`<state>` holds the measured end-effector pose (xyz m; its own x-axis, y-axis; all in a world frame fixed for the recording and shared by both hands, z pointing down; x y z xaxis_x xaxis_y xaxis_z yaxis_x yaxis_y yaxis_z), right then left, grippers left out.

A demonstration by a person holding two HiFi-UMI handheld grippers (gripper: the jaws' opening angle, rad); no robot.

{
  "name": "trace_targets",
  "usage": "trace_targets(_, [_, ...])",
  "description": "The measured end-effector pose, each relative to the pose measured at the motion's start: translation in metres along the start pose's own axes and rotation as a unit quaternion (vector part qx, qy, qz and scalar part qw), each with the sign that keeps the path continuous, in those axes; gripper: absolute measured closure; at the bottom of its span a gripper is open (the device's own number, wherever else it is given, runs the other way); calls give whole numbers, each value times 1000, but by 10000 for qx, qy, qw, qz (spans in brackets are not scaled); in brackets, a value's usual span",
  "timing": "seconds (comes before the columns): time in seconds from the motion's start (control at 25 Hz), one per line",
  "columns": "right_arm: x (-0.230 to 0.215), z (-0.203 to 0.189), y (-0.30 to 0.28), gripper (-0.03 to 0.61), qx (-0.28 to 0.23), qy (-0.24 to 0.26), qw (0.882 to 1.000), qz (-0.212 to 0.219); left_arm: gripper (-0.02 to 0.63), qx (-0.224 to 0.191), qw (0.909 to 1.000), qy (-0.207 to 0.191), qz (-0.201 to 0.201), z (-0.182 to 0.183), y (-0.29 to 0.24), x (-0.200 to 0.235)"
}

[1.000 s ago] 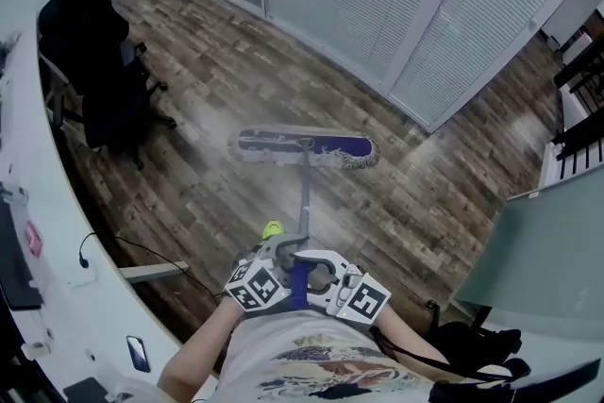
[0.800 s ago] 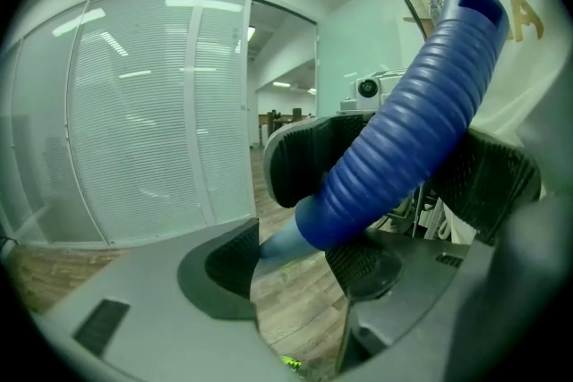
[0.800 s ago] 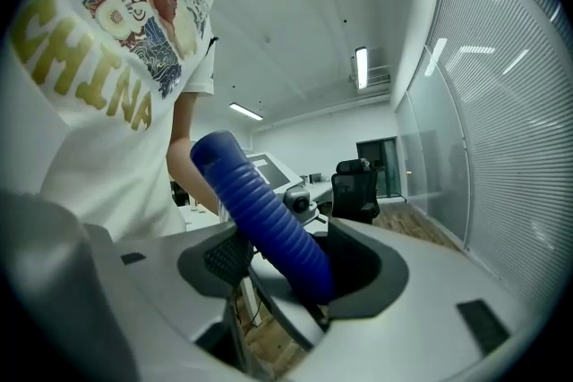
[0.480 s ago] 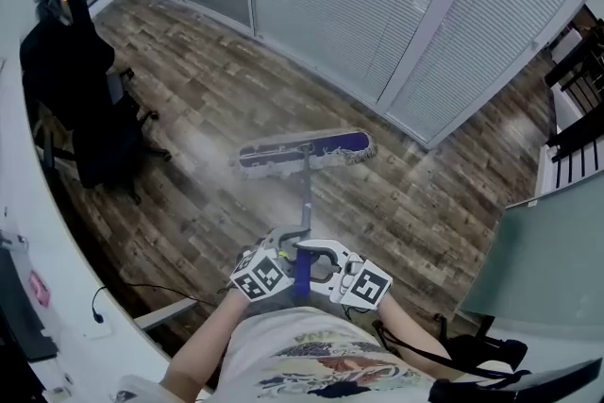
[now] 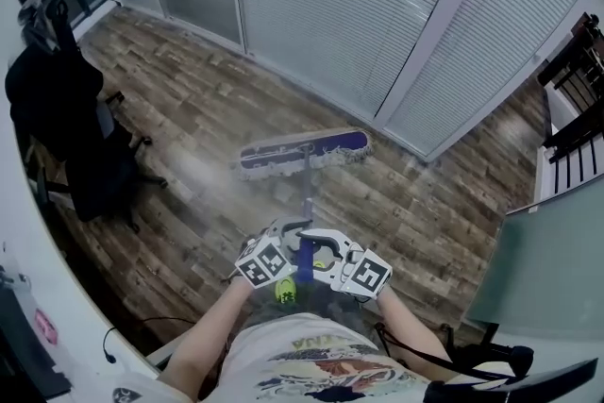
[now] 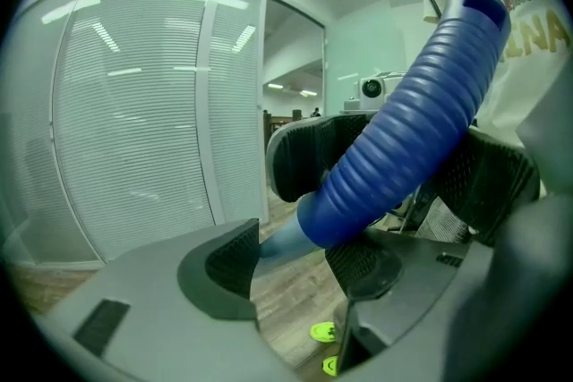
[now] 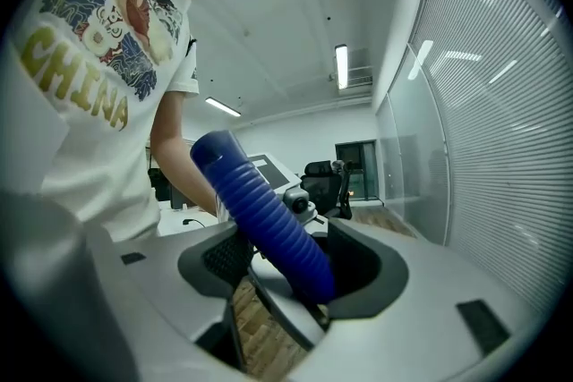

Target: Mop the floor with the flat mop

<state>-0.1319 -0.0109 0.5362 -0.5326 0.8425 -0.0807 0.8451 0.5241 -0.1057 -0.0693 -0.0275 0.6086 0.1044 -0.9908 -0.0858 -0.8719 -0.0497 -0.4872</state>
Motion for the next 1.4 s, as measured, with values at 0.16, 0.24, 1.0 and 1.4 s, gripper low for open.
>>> trace_targets(0.16, [-54, -1, -2, 339, -44, 27, 10000, -45, 410, 27, 10000, -28, 32, 1, -25, 50])
trace_targets(0.24, [-86, 0, -4, 339, -53, 95, 9999, -21, 410, 10, 10000, 8, 48, 4, -37, 79])
trace_targets(1.0, [-315, 21, 18, 331, -111, -590, 9981, -146, 410, 264, 9993, 145, 242, 48, -141, 280])
trace_targets(1.4, [-206, 20, 2, 331, -46, -629, 9980, 33, 410, 246, 9990, 251, 275, 29, -82, 190])
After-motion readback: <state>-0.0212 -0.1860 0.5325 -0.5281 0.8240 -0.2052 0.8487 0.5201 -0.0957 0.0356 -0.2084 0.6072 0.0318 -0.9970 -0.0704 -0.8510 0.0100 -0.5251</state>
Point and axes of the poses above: the fingertips, and each gripper's own axes: y backward along the fingers, x to its left, z out of its top, the point moved 1 cm from there along y, backward along the fingers, and after that the axes turned 5 degrees about -y, right-handed, at the moved point
